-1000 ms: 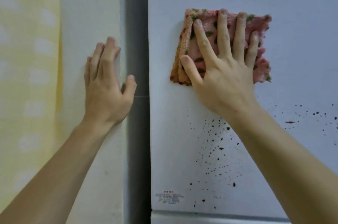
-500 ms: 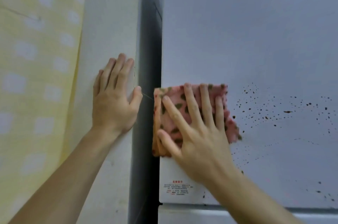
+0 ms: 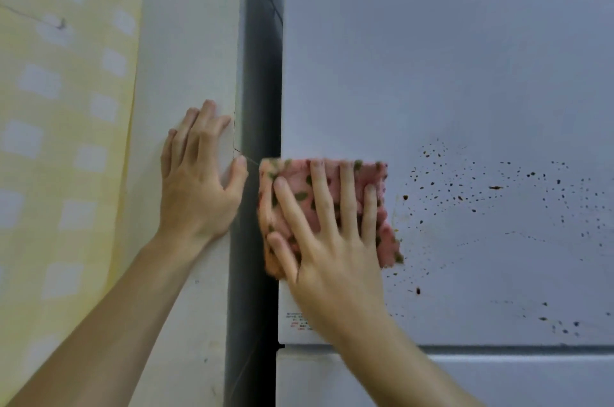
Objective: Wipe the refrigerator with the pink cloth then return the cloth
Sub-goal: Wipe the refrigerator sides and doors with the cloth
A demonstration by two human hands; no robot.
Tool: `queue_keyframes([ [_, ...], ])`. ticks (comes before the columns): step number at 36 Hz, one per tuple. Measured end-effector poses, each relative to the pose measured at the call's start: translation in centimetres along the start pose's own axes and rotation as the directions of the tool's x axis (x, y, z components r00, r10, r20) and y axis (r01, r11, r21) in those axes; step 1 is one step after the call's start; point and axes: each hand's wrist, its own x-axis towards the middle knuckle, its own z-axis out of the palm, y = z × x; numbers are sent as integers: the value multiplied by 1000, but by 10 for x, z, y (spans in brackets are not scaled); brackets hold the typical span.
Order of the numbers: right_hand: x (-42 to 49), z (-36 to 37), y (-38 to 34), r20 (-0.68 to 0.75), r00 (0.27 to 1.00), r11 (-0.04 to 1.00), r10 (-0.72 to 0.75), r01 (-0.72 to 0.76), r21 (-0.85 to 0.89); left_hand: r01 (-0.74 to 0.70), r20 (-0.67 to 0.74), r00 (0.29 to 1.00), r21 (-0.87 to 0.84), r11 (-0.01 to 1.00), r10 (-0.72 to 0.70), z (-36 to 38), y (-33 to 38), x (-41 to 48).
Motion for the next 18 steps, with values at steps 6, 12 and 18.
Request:
queue_keyframes([
  [6,-89,0,-9,107,991,997,-76,79,-19,24,-13,1000,-20,999,-25,-1,6,-12],
  [12,-28,-7,7,40,998,996,-57,54,64,16,-23,1000,-7,1000,-16,1,4,-11],
  [18,83,-3,24,11,1000,1000,29,-29,-3,4,-48,999,1,1000,-4,2,4,-11],
])
